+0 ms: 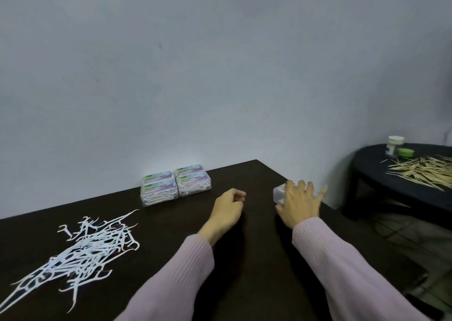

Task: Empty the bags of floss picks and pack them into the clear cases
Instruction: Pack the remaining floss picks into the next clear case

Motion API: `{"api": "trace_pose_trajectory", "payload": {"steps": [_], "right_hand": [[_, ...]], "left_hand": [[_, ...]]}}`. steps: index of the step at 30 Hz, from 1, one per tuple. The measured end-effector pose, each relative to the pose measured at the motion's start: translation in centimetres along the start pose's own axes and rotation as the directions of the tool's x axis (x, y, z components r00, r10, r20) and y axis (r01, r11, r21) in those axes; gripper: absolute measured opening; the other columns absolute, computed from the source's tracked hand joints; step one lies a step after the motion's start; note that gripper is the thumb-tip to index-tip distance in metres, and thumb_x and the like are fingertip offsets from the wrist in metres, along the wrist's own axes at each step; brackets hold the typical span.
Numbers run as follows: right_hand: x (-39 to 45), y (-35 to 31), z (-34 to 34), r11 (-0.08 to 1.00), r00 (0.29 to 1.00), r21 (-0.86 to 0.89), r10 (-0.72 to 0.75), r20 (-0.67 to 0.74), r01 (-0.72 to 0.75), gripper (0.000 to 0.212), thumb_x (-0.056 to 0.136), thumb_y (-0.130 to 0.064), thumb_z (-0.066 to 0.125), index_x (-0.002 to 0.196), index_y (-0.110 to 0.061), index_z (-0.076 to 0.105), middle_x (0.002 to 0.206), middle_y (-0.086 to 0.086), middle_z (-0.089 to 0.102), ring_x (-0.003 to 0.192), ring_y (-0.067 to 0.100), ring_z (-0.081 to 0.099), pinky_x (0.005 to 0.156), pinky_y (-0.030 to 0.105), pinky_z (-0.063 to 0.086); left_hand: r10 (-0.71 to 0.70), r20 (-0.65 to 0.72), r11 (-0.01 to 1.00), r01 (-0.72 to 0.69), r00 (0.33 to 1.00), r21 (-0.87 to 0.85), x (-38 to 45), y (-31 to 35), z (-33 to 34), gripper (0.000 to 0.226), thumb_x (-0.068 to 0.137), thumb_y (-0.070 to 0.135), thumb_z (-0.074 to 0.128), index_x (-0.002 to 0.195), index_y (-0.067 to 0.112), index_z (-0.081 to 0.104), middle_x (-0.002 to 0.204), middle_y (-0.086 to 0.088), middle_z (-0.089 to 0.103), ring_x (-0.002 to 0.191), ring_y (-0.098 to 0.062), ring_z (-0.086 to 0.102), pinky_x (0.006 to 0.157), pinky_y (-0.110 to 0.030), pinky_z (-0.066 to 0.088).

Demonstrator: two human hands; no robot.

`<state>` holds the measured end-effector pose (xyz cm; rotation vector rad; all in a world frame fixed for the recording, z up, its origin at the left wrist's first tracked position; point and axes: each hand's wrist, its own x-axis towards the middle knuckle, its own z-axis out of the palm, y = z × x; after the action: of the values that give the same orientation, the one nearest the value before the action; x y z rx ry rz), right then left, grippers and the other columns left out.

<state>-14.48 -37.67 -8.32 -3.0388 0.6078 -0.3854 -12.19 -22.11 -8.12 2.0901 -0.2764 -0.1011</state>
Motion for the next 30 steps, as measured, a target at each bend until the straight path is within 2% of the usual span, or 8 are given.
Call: {"api": "trace_pose_trajectory", "payload": {"steps": [4,7,13,19,23,26,28,30], "right_hand": [[-0.1,0.3,0.2,0.995,0.999,0.09,-0.035,0.011,0.033,0.061,0.088,-0.043,0.053,0.136,-0.015,0.028,0.137,0.013,0.041,0.127,0.03,0.039,0.105,0.047,0.03],[-0.3,-1.0,-0.1,0.977,0.989,0.153,-0.147,-0.007,0.147,0.063,0.085,-0.045,0.057,0.135,-0.016,0.03,0.135,0.009,0.043,0.126,0.027,0.04,0.103,0.045,0.031],[-0.6,-5.7,-1.5,0.816,0.913,0.464,-0.407,0.037,0.345,0.055,0.08,-0.042,0.064,0.126,-0.022,0.041,0.127,0.004,0.047,0.118,0.02,0.042,0.103,0.041,0.037],[-2.5,-11.7,-1.8,0.544,0.795,0.708,-0.605,-0.04,0.45,0.06,0.076,-0.038,0.072,0.126,-0.023,0.043,0.127,0.001,0.044,0.116,0.014,0.044,0.102,0.031,0.04],[-4.0,-14.5,-1.4,0.357,0.827,0.878,-0.557,-0.073,0.318,0.079,0.067,-0.041,0.079,0.131,-0.023,0.037,0.135,0.0,0.042,0.121,0.016,0.046,0.105,0.036,0.041],[-4.9,-15.8,-0.5,0.229,0.853,0.96,-0.522,-0.018,0.161,0.084,0.063,-0.034,0.082,0.132,-0.026,0.034,0.135,0.003,0.046,0.115,0.013,0.049,0.099,0.028,0.042],[-5.5,-16.3,-0.3,0.167,0.859,0.981,-0.513,0.002,0.097,0.082,0.065,-0.028,0.082,0.13,-0.028,0.033,0.134,0.003,0.047,0.111,0.01,0.048,0.095,0.026,0.041],[-5.5,-16.6,-0.1,0.155,0.875,0.982,-0.483,-0.016,0.104,0.078,0.066,-0.029,0.081,0.128,-0.03,0.035,0.135,0.001,0.044,0.115,0.011,0.043,0.098,0.029,0.039]], "left_hand": [[-0.089,0.003,0.981,0.088,0.996,-0.17,1.0,-0.5,1.4,0.031,0.089,-0.004,0.041,0.099,0.019,0.059,0.105,-0.002,0.062,0.096,-0.011,0.056,0.09,-0.024,0.044],[-0.117,-0.04,0.963,0.104,0.992,-0.249,1.0,-1.0,0.8,0.032,0.088,-0.006,0.039,0.091,0.019,0.058,0.101,-0.004,0.063,0.091,-0.012,0.057,0.089,-0.027,0.045],[-0.091,-0.095,0.944,0.056,0.991,-0.326,-0.7,-2.2,-3.3,0.02,0.097,0.018,0.047,0.115,0.023,0.055,0.117,-0.002,0.059,0.106,-0.016,0.057,0.098,-0.037,0.047],[-0.171,-0.225,0.827,0.016,0.959,-0.561,-3.1,-4.0,-9.1,0.019,0.094,0.013,0.053,0.112,0.018,0.059,0.116,-0.009,0.06,0.095,-0.019,0.063,0.061,-0.022,0.055],[-0.193,-0.368,0.778,-0.087,0.91,-0.623,-4.3,-5.5,-11.7,0.023,0.095,0.007,0.051,0.116,0.008,0.059,0.113,-0.013,0.06,0.089,-0.019,0.063,0.053,-0.016,0.053],[-0.173,-0.4,0.788,-0.117,0.9,-0.605,-5.0,-6.5,-12.7,0.021,0.095,0.008,0.05,0.115,0.009,0.058,0.112,-0.014,0.06,0.087,-0.015,0.062,0.056,-0.017,0.055],[-0.114,-0.427,0.854,-0.131,0.897,-0.503,-5.2,-7.5,-12.9,0.022,0.095,0.014,0.052,0.116,0.014,0.059,0.112,-0.011,0.062,0.09,-0.013,0.063,0.069,-0.023,0.057],[0.016,-0.477,0.953,-0.158,0.879,-0.26,-5.4,-8.5,-13.5,0.024,0.094,0.024,0.054,0.117,0.022,0.061,0.117,-0.003,0.062,0.102,-0.014,0.061,0.088,-0.029,0.053]]}}
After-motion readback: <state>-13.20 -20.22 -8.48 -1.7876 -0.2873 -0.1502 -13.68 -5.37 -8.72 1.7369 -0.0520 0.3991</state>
